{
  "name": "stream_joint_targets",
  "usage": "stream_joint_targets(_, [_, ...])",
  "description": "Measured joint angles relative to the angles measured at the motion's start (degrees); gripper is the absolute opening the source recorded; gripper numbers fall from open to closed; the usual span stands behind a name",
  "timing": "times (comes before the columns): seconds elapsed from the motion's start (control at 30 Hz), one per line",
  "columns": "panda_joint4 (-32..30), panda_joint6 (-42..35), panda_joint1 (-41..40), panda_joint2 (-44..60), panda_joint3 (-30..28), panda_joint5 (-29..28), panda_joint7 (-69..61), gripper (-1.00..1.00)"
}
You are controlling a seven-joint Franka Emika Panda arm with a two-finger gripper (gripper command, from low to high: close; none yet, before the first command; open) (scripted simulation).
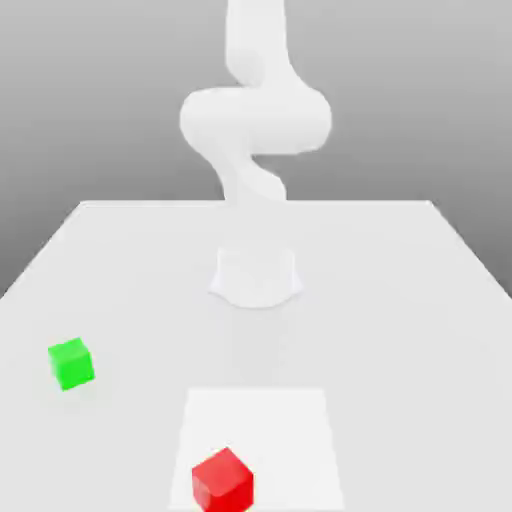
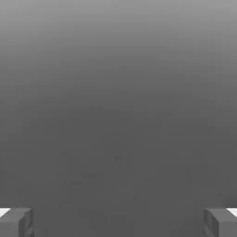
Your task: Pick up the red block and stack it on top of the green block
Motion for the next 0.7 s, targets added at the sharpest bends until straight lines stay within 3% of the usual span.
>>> stream_joint_targets(0.37, [-2.69, 7.57, -9.40, 23.36, 7.29, -6.71, 22.24, 0.00])
stream_joint_targets(0.7, [-5.20, 14.66, -11.95, 43.77, 7.48, -9.03, 39.51, 0.00])
